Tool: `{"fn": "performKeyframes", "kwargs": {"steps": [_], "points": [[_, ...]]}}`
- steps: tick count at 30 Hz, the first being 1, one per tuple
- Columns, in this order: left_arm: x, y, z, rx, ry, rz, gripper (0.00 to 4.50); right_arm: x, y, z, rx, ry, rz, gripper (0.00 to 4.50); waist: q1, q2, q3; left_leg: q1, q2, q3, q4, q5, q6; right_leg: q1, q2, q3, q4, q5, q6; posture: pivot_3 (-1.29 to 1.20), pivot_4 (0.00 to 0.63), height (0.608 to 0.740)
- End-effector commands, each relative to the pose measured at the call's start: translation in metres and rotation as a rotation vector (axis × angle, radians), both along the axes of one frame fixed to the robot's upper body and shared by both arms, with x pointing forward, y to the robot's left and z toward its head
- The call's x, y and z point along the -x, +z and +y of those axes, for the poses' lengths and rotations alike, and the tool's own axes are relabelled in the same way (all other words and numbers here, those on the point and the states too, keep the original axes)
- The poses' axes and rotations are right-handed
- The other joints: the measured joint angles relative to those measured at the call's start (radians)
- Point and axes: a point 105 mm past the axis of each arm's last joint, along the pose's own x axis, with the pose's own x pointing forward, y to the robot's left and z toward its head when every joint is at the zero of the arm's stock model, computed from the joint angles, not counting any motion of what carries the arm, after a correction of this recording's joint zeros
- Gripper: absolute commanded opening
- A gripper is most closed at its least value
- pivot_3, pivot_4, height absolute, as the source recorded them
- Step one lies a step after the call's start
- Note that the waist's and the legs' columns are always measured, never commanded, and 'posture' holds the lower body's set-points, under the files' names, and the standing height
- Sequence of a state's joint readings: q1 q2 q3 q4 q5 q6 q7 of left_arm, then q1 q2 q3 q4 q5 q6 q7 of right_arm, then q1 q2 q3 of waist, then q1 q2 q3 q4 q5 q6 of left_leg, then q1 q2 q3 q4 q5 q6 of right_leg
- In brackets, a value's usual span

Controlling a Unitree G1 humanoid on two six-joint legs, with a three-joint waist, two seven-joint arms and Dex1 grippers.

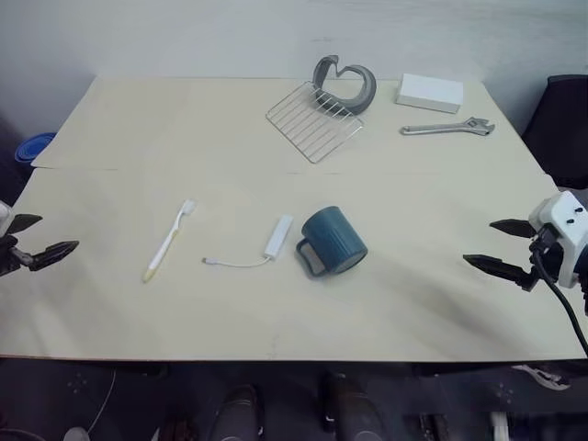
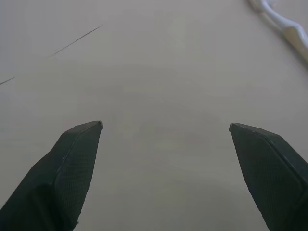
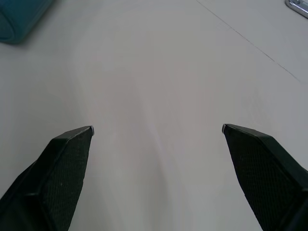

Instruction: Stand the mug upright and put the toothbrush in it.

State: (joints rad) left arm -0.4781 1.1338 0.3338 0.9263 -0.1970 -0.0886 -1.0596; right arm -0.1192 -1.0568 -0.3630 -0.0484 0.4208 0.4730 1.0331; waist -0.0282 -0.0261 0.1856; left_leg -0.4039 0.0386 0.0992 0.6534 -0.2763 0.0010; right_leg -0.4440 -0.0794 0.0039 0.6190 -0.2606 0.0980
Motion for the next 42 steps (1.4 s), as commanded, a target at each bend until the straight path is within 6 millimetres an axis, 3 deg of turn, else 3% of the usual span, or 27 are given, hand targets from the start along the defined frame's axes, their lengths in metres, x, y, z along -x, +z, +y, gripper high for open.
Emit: {"fn": "performKeyframes", "kwargs": {"steps": [1,18,28,32,35,37,39,42], "points": [[0.001,0.011,-0.002,-0.013,-0.018,-0.037,4.50,0.003,0.010,0.004,-0.005,0.013,-0.044,4.47,0.000,0.000,0.000,0.000,0.000,0.000,0.000,0.000,0.000,0.000,0.000,0.000,0.000,0.000,0.000,0.00,0.150,0.740],[-0.007,0.009,-0.019,0.114,-0.057,-0.033,4.50,0.004,0.011,0.001,-0.019,-0.016,-0.031,4.47,0.000,0.000,0.000,0.000,0.000,0.000,0.001,0.000,0.000,0.000,0.001,0.000,0.002,0.000,0.000,0.00,0.150,0.740],[-0.014,0.017,-0.045,0.134,-0.177,-0.056,4.50,0.010,0.020,0.015,-0.020,0.032,-0.041,4.47,0.000,0.000,0.000,0.000,0.000,0.000,0.002,0.000,0.000,0.000,0.001,0.000,0.002,0.000,0.000,0.00,0.150,0.740],[-0.014,0.038,-0.091,0.149,-0.392,-0.027,4.50,0.014,0.043,0.060,-0.005,0.204,-0.096,4.47,-0.001,0.000,0.000,0.000,0.000,0.000,0.003,0.000,0.000,0.000,0.001,0.001,0.004,0.000,0.000,0.00,0.150,0.740],[0.003,0.038,-0.126,0.066,-0.598,0.082,4.50,0.018,0.052,0.111,-0.029,0.386,-0.111,4.47,-0.008,0.000,0.000,0.000,0.001,-0.001,0.004,0.000,0.000,0.000,0.002,0.002,0.004,0.000,0.000,0.00,0.150,0.740],[0.009,0.039,-0.133,-0.020,-0.645,0.128,4.50,0.016,0.048,0.150,0.002,0.513,-0.114,4.47,-0.015,-0.001,-0.001,0.001,0.002,-0.004,0.003,0.000,-0.001,0.000,0.002,0.002,0.004,0.000,-0.001,0.00,0.150,0.740],[0.013,0.045,-0.137,-0.036,-0.676,0.152,4.50,0.012,0.047,0.174,0.020,0.583,-0.120,4.47,-0.020,-0.001,0.000,0.001,0.004,-0.004,0.004,-0.001,-0.001,0.000,0.005,0.002,0.004,-0.001,-0.002,0.00,0.150,0.740],[0.025,0.043,-0.139,-0.104,-0.738,0.238,4.50,-0.011,0.049,0.218,-0.015,0.631,-0.135,4.47,-0.032,-0.001,0.000,0.000,0.005,-0.003,0.004,-0.001,-0.001,-0.002,0.006,0.002,0.005,-0.002,-0.004,0.00,0.150,0.740]]}}
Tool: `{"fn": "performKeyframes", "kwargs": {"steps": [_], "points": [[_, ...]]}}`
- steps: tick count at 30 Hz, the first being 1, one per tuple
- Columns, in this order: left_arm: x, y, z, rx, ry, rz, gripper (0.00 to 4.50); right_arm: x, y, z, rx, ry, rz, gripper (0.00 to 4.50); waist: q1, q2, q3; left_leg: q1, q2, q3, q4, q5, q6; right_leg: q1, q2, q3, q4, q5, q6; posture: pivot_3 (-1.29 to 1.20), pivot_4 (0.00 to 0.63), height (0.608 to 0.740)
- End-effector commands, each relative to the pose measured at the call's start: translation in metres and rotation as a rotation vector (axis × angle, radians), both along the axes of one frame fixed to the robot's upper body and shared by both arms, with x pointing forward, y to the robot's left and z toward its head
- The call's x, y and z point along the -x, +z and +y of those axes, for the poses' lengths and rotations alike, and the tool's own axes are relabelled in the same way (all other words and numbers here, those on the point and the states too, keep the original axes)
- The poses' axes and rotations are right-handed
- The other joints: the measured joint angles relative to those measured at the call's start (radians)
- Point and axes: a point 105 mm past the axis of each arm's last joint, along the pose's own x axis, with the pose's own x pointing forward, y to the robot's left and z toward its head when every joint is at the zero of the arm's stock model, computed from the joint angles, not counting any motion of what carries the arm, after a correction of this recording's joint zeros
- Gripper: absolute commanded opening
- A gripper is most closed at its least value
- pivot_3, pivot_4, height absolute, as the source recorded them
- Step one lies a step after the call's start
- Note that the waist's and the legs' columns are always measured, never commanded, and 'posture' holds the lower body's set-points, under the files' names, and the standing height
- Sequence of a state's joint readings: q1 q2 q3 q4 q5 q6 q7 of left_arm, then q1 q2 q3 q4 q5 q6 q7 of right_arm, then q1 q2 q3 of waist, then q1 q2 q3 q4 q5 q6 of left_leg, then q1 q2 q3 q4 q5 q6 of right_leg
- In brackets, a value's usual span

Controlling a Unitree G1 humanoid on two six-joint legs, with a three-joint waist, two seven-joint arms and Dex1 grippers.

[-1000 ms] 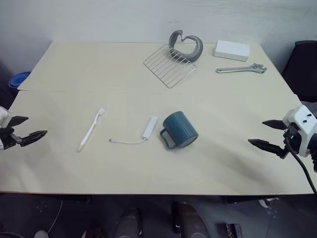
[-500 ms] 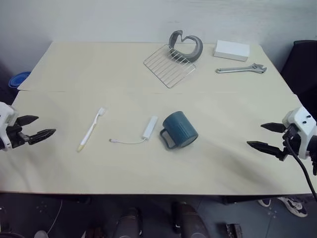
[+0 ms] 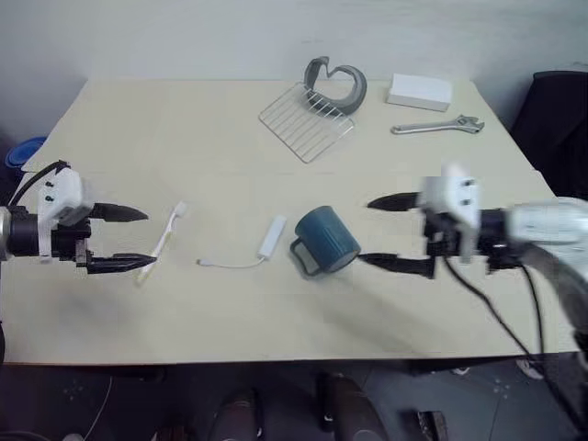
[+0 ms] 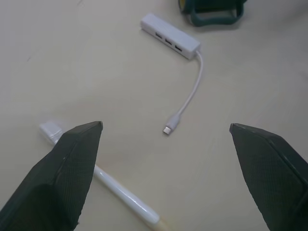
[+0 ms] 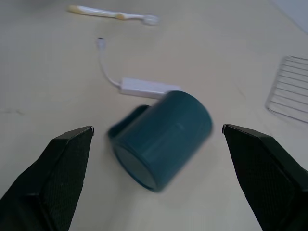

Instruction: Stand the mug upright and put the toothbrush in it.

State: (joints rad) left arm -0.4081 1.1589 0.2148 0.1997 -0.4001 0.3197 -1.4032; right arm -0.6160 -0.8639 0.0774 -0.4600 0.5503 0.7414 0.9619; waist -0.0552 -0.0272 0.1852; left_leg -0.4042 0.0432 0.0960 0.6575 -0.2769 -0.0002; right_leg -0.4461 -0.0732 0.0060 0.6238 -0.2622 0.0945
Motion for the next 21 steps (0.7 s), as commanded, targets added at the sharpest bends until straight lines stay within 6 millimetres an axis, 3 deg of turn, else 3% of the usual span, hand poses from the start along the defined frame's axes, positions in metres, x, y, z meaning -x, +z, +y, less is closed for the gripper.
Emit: {"fn": "performKeyframes", "kwargs": {"steps": [1,4,7,11,14,21], "points": [[0.016,0.004,0.001,-0.157,-0.090,0.028,4.50,-0.024,0.000,0.048,0.021,0.045,-0.038,4.30,-0.008,0.000,0.000,0.000,0.000,0.000,0.000,0.000,0.000,-0.001,0.000,0.001,0.001,0.000,0.000,0.00,0.150,0.740],[0.016,0.001,0.009,-0.218,-0.076,0.024,4.50,-0.032,-0.006,0.084,0.050,0.106,-0.055,3.57,-0.007,0.001,0.000,0.000,-0.001,0.001,0.001,0.000,-0.001,-0.002,0.001,0.000,0.003,-0.001,-0.002,0.00,0.150,0.740],[0.015,0.003,0.013,-0.201,-0.042,0.011,4.50,-0.033,-0.011,0.118,0.056,0.147,-0.047,2.55,0.002,0.000,0.000,-0.003,0.001,0.002,0.001,-0.001,-0.001,-0.003,0.004,-0.002,0.004,-0.003,-0.005,0.00,0.150,0.740],[0.020,0.000,0.015,-0.195,-0.034,0.020,4.50,-0.022,-0.027,0.153,0.088,0.241,-0.001,2.55,0.000,0.000,0.000,-0.003,0.004,0.003,0.001,-0.001,-0.002,-0.003,0.004,-0.003,0.005,-0.003,-0.005,0.00,0.150,0.740],[0.019,-0.004,0.013,-0.176,-0.027,0.010,4.50,-0.024,-0.047,0.170,0.130,0.247,0.028,2.55,-0.001,-0.001,-0.001,-0.003,0.004,0.003,0.001,-0.002,-0.003,-0.002,0.003,-0.003,0.005,-0.003,-0.005,0.00,0.150,0.740],[0.013,-0.005,0.004,-0.143,-0.028,-0.030,4.50,-0.035,-0.090,0.179,0.256,0.241,0.049,2.55,-0.002,-0.001,-0.001,-0.002,0.004,0.003,0.003,-0.001,-0.003,-0.002,0.004,-0.004,0.006,-0.003,-0.005,0.00,0.150,0.740]]}}
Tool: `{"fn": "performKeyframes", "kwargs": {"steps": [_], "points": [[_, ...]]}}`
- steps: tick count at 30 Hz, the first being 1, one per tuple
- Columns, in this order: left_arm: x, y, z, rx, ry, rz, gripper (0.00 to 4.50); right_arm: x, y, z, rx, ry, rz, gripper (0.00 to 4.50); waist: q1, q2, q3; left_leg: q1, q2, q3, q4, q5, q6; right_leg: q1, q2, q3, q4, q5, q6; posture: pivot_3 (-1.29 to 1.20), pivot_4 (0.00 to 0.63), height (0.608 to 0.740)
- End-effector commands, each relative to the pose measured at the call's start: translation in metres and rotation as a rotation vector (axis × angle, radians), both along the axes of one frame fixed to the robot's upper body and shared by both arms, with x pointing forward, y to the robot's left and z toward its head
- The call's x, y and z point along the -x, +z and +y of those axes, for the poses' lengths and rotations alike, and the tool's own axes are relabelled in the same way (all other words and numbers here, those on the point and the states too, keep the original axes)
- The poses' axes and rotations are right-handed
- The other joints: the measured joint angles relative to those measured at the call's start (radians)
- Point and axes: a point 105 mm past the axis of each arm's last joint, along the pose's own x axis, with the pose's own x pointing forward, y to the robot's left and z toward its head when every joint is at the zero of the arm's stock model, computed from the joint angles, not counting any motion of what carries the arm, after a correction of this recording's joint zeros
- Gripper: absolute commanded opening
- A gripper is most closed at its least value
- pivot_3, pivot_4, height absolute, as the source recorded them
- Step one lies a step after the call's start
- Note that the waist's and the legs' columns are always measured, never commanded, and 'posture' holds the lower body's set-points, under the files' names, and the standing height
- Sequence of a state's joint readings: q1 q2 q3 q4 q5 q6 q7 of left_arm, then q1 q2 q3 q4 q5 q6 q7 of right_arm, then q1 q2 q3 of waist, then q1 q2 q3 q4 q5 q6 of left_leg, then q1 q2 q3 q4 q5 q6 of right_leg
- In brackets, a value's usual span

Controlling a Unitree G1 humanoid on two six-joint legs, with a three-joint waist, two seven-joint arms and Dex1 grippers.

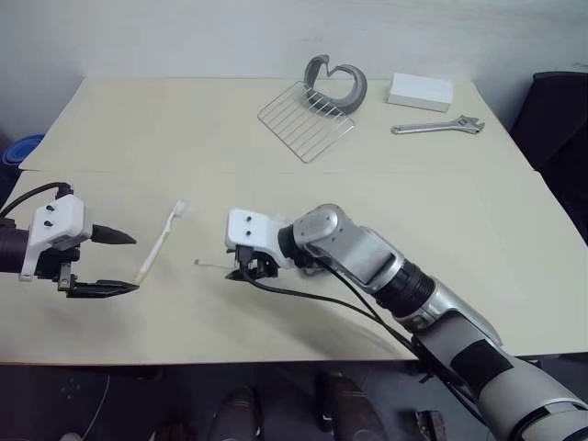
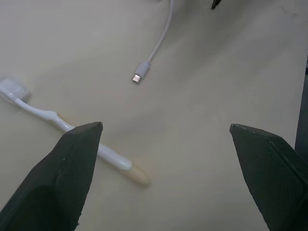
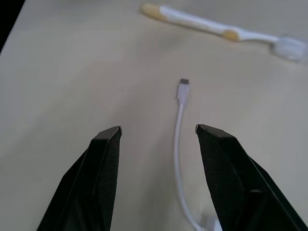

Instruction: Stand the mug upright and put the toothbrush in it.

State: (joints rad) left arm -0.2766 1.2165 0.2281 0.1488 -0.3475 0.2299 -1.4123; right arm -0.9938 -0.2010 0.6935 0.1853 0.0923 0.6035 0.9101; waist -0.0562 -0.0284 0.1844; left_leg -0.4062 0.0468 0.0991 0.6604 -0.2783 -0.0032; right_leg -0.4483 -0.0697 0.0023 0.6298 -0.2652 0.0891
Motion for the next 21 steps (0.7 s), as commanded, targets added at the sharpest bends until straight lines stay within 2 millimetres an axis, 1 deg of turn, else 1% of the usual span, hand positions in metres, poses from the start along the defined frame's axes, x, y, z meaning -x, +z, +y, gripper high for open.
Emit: {"fn": "performKeyframes", "kwargs": {"steps": [1,5,9,12,17,18,19,21], "points": [[-0.003,0.014,-0.009,0.024,-0.020,-0.072,4.50,-0.006,-0.004,0.007,0.013,0.005,-0.040,2.55,-0.001,0.000,0.000,0.000,0.000,0.000,0.000,0.000,0.000,0.000,0.000,0.000,0.000,0.000,0.000,0.00,0.150,0.740],[-0.003,0.014,-0.014,0.036,-0.032,-0.072,4.50,-0.018,-0.003,0.010,-0.018,-0.050,-0.001,2.55,-0.006,0.000,0.000,0.000,0.000,0.000,0.000,0.000,-0.002,0.000,0.003,0.000,0.001,0.000,0.000,0.00,0.150,0.740],[-0.005,0.014,-0.016,0.037,-0.033,-0.077,4.50,-0.022,-0.019,0.006,0.026,-0.066,0.039,2.55,-0.005,0.000,0.000,0.001,0.002,-0.001,0.000,-0.001,-0.005,-0.001,0.006,0.000,0.008,-0.002,-0.003,0.00,0.150,0.740],[-0.007,0.015,-0.018,0.039,-0.034,-0.085,4.50,-0.021,-0.025,0.006,0.041,-0.054,0.055,1.95,-0.006,0.000,0.000,0.003,0.002,-0.001,0.000,-0.001,-0.006,0.000,0.007,0.000,0.007,-0.003,-0.005,0.00,0.150,0.740],[-0.009,0.018,-0.019,0.040,-0.037,-0.093,4.50,-0.018,-0.027,0.006,0.043,-0.039,0.050,0.47,-0.006,0.000,0.000,0.005,0.002,-0.001,0.000,0.000,-0.008,0.000,0.007,0.001,0.009,-0.003,-0.006,0.00,0.150,0.740],[-0.009,0.018,-0.019,0.040,-0.037,-0.094,4.50,-0.018,-0.027,0.006,0.041,-0.038,0.047,0.10,-0.006,0.000,0.000,0.005,0.002,-0.001,0.000,0.000,-0.008,0.000,0.007,0.001,0.010,-0.004,-0.007,0.00,0.150,0.740],[-0.010,0.018,-0.019,0.040,-0.038,-0.094,4.50,-0.018,-0.027,0.006,0.039,-0.038,0.046,0.01,-0.006,0.000,0.000,0.005,0.002,-0.001,0.000,0.000,-0.008,0.000,0.007,0.000,0.010,-0.004,-0.007,0.00,0.150,0.740],[-0.010,0.017,-0.020,0.041,-0.040,-0.094,4.50,-0.017,-0.025,0.008,0.034,-0.036,0.045,0.01,-0.006,0.000,0.000,0.006,0.002,-0.002,0.000,0.000,-0.008,0.000,0.007,0.000,0.011,-0.004,-0.007,0.00,0.150,0.740]]}}
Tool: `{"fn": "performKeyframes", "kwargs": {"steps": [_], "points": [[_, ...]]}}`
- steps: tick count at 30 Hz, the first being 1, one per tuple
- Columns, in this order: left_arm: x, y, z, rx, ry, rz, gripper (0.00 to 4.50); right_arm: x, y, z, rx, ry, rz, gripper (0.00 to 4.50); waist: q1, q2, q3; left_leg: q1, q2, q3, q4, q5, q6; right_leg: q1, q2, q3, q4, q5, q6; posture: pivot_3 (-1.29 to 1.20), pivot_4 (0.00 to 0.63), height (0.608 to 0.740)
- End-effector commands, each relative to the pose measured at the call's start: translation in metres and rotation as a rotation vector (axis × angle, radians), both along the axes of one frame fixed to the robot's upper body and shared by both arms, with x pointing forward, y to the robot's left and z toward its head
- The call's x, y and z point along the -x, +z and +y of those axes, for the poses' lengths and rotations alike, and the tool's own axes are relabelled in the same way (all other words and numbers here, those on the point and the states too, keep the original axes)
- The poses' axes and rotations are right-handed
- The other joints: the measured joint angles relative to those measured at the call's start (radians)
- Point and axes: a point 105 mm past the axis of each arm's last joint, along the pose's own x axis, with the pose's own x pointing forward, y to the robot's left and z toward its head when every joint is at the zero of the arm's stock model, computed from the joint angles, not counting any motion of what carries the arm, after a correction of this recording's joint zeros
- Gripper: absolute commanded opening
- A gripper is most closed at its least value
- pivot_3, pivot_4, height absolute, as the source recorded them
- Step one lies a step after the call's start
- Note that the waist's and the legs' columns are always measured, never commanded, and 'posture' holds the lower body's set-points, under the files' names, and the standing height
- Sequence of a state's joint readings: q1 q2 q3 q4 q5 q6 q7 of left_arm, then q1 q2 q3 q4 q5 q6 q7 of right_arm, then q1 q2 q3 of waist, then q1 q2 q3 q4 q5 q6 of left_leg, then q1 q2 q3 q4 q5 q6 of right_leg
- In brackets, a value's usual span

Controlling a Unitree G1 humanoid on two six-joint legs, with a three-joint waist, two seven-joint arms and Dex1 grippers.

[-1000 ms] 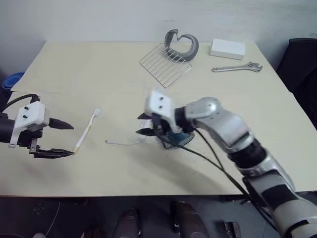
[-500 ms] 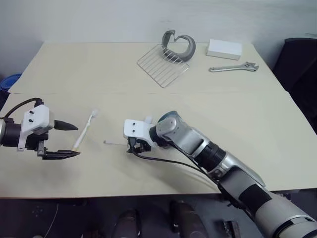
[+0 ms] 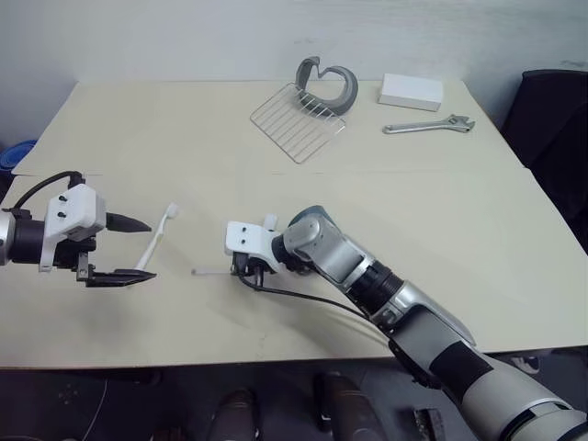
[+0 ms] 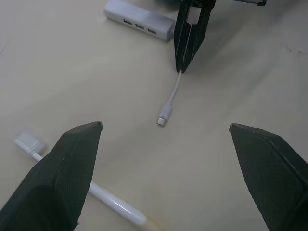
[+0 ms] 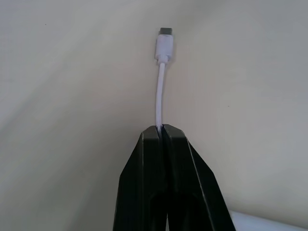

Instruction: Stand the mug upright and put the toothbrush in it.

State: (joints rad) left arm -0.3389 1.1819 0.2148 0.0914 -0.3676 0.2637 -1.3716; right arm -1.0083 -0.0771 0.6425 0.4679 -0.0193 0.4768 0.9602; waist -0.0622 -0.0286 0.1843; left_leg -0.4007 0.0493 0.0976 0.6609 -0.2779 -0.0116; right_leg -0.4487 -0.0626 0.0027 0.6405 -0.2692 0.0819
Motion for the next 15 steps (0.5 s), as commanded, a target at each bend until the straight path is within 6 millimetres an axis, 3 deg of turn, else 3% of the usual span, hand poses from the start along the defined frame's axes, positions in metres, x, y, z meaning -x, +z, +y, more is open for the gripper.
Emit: {"fn": "performKeyframes", "kwargs": {"steps": [1,4,7,10,13,15], "points": [[-0.002,0.004,-0.003,0.008,-0.004,-0.021,4.50,0.003,0.003,0.003,-0.022,0.009,-0.008,0.01,0.000,0.000,0.000,0.000,0.000,0.000,0.000,0.000,0.000,0.000,0.000,0.000,0.000,0.000,0.000,0.00,0.150,0.740],[-0.004,0.001,-0.006,0.022,-0.011,-0.022,4.50,0.014,0.025,0.014,-0.122,0.059,0.001,0.01,0.001,0.000,0.000,0.000,0.000,0.000,0.000,0.000,0.000,0.000,0.000,0.000,0.000,0.000,0.000,0.00,0.150,0.740],[-0.004,0.006,-0.018,0.099,-0.034,-0.027,4.50,0.015,0.069,0.023,-0.275,0.041,-0.020,0.01,0.000,0.000,0.000,-0.002,0.001,-0.001,0.000,0.000,-0.001,-0.001,0.000,0.000,0.002,0.000,0.000,0.00,0.150,0.740],[-0.006,0.024,-0.032,0.234,-0.051,-0.041,4.50,0.000,0.118,0.018,-0.432,-0.068,-0.078,0.01,0.004,-0.001,0.000,-0.005,0.001,-0.002,0.001,0.000,-0.002,-0.005,0.001,0.000,0.005,0.000,0.000,0.00,0.150,0.740],[-0.009,0.037,-0.043,0.312,-0.070,-0.059,4.50,-0.023,0.178,-0.011,-0.606,-0.230,-0.129,0.01,0.006,-0.001,0.000,-0.006,0.001,-0.002,0.001,0.001,-0.003,-0.005,0.000,0.000,0.005,0.000,0.000,0.00,0.150,0.740],[-0.011,0.037,-0.051,0.318,-0.090,-0.064,4.50,-0.032,0.214,-0.046,-0.691,-0.327,-0.176,0.01,0.010,-0.001,0.000,-0.006,0.001,-0.003,0.001,0.001,-0.003,-0.005,0.000,-0.001,0.004,0.000,0.000,0.00,0.150,0.740]]}}
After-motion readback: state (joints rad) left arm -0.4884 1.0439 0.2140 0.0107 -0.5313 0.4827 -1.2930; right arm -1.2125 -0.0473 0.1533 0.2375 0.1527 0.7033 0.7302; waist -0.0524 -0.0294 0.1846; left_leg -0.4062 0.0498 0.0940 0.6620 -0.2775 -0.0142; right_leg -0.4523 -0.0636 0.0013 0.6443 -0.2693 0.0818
